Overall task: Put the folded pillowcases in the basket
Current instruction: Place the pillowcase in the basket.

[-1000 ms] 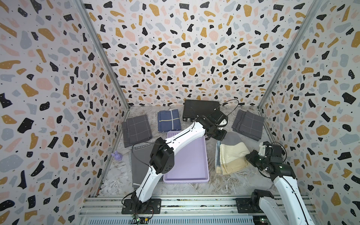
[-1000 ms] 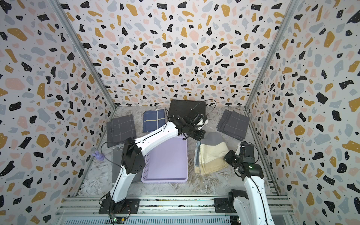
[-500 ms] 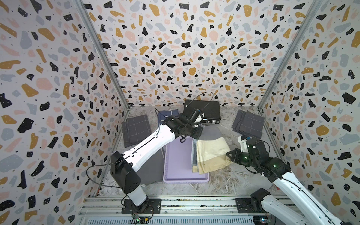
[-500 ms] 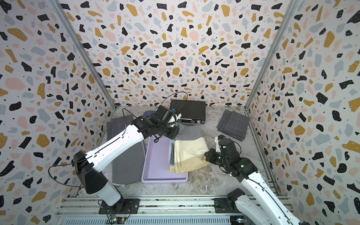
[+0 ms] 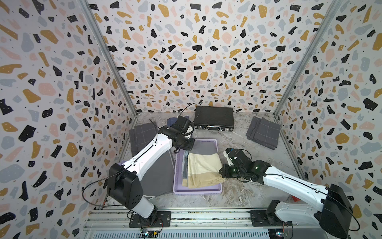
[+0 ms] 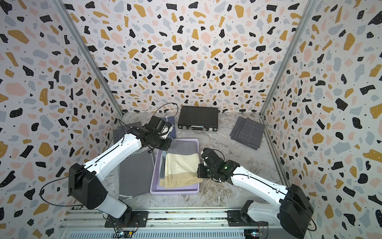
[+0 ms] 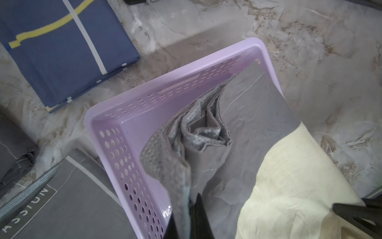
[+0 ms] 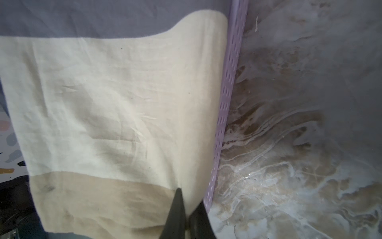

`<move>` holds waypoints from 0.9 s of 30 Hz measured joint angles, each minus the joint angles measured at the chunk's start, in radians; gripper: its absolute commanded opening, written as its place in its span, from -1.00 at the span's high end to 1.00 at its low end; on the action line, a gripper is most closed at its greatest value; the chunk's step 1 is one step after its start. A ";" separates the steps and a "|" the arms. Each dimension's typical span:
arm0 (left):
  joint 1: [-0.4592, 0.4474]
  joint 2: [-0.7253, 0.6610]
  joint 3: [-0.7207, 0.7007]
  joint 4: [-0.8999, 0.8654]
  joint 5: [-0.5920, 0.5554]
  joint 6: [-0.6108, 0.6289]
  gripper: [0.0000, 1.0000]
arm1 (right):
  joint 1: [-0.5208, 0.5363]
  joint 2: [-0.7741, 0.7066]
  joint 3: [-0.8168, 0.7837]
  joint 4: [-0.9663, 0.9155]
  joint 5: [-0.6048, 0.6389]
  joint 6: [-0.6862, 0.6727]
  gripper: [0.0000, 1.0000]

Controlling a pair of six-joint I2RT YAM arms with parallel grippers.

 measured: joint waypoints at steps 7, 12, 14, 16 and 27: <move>0.027 0.098 -0.032 0.091 -0.023 0.010 1.00 | 0.023 0.054 0.000 0.064 0.054 0.014 1.00; 0.045 0.125 -0.037 0.126 -0.057 0.010 1.00 | 0.029 0.127 0.000 0.125 0.056 0.015 1.00; 0.045 0.130 -0.037 0.135 -0.069 0.009 1.00 | 0.041 0.170 0.000 0.149 0.056 0.015 1.00; 0.046 0.136 -0.037 0.143 -0.075 0.009 1.00 | 0.052 0.207 0.000 0.176 0.055 0.018 1.00; 0.046 0.194 -0.043 0.145 -0.089 -0.006 1.00 | 0.066 0.217 0.000 0.164 0.106 0.016 1.00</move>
